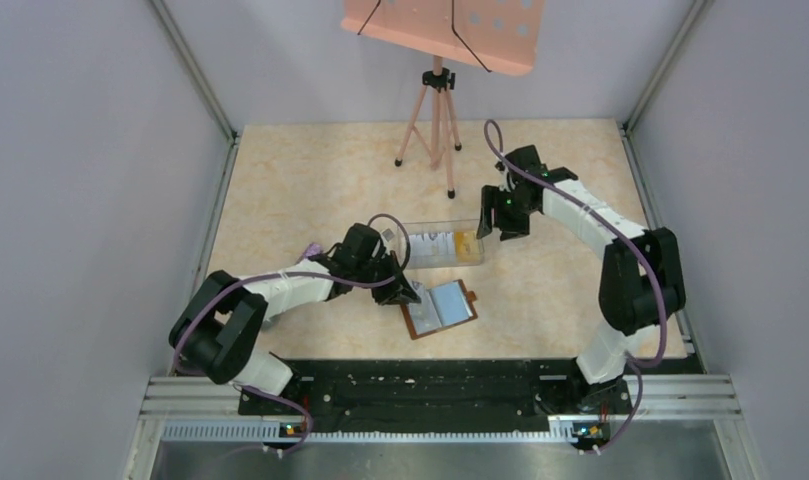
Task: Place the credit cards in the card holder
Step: Insert the credit card into the card holder.
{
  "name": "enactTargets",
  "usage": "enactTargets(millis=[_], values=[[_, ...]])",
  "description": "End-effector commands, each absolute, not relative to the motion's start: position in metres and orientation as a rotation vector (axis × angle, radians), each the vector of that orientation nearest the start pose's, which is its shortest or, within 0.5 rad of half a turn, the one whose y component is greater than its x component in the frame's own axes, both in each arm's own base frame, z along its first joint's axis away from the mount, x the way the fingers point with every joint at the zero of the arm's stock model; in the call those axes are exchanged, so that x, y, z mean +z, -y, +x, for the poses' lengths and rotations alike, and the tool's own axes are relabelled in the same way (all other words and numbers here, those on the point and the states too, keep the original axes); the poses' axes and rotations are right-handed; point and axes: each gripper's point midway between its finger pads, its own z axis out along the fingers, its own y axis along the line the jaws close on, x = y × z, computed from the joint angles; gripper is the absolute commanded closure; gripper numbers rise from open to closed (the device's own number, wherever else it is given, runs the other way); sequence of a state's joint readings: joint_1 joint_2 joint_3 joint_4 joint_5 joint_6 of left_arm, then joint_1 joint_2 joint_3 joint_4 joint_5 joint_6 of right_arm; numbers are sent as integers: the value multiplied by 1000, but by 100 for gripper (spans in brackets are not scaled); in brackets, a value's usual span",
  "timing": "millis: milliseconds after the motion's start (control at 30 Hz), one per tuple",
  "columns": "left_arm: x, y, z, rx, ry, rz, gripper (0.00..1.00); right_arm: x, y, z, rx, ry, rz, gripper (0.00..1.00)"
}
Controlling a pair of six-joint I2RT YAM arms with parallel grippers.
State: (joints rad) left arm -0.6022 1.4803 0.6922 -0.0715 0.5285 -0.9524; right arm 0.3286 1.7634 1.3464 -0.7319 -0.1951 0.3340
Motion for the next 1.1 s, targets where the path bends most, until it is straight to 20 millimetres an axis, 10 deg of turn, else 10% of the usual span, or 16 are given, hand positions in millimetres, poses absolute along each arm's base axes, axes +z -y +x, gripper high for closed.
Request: enactTargets(millis=[0, 267, 1067], values=[[68, 283, 209, -1234, -2682, -253, 100, 109, -167, 314, 544, -2733, -80, 40], [59, 286, 202, -1284, -2614, -337, 100, 68, -191, 244, 773, -2796, -109, 45], [55, 293, 195, -1244, -2559, -299, 100, 34, -239, 168, 1158, -2819, -18, 71]])
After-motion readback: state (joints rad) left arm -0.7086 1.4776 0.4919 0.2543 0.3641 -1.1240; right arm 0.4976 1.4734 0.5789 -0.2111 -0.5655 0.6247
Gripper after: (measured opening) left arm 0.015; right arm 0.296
